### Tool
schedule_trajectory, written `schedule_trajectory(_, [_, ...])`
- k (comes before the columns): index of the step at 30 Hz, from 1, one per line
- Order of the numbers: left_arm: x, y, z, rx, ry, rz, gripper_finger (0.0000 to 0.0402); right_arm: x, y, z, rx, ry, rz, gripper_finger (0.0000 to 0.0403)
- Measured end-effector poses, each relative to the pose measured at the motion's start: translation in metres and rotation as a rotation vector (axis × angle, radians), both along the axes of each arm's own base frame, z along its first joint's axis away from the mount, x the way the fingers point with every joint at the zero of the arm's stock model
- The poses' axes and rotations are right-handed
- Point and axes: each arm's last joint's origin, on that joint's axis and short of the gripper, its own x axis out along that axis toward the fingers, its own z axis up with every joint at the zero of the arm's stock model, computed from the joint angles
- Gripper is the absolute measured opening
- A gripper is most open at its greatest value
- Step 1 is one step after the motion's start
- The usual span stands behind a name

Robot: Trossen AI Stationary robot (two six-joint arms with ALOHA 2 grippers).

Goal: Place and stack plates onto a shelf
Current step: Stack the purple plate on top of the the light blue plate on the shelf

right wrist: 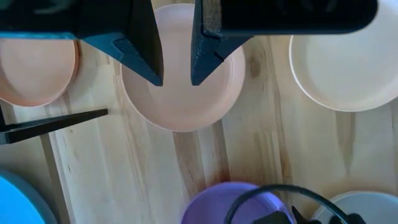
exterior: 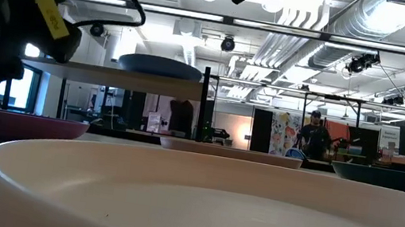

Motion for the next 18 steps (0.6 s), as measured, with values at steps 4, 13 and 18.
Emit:
schedule_trajectory(4, [0.0019, -0.0008, -0.0054, 0.012, 0.019, 0.000, 0.0119, 0.0004, 0.0002, 0.0002, 0.001, -0.004, 0.001, 0.0060])
schedule_trajectory(13, [0.0010, -0.0006, -0.0014, 0.016, -0.008, -0.040, 0.0075, 0.0007, 0.0002, 0.0004, 0.002, -0.008, 0.001, 0.0060])
schedule_trajectory(18, [-0.0005, 0.0001, 0.0030, 0.016, -0.027, -0.059, 0.0031, 0.0010, 0.0003, 0.0005, 0.002, -0.011, 0.002, 0.0060])
